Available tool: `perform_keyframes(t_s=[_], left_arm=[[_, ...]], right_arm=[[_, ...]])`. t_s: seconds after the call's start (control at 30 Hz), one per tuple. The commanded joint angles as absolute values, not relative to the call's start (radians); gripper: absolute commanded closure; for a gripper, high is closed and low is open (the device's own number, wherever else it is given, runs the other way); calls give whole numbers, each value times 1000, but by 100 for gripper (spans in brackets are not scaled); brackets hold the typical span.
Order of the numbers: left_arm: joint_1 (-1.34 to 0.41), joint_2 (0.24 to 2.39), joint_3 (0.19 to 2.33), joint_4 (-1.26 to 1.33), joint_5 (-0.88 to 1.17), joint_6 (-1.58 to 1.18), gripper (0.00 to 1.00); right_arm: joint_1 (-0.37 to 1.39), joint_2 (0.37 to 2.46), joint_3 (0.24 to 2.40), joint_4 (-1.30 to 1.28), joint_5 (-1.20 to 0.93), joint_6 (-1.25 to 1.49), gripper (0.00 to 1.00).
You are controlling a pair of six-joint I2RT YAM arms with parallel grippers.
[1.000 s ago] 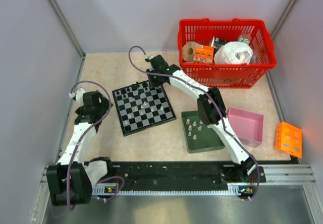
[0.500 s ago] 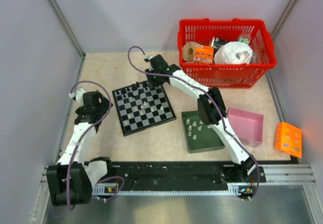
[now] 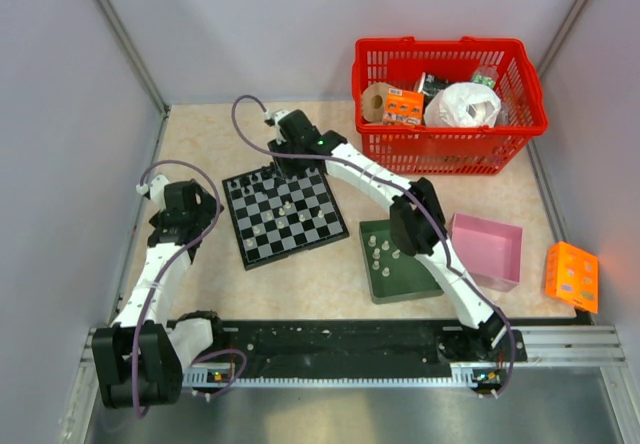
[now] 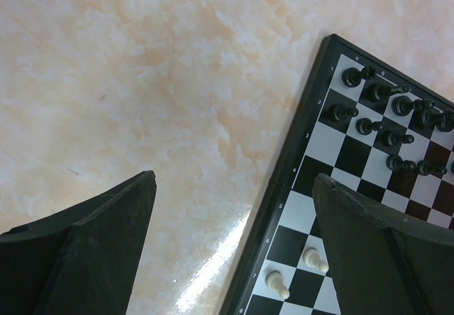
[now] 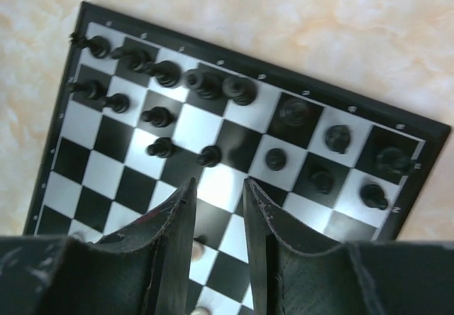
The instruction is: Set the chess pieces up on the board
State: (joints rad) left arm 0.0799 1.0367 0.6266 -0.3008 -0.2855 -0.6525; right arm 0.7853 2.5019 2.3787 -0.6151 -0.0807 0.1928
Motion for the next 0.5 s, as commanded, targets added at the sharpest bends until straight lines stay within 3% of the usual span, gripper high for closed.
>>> perform_keyframes(t_s=[0.0,0.47], left_arm=[[84,1012,647,-290,-298,-649,3],[84,1019,646,-282,-290,-650,3]], right_arm=[[825,2460,2428,-583,-91,187,67],[827,2559,2490,-566,-86,167,67]])
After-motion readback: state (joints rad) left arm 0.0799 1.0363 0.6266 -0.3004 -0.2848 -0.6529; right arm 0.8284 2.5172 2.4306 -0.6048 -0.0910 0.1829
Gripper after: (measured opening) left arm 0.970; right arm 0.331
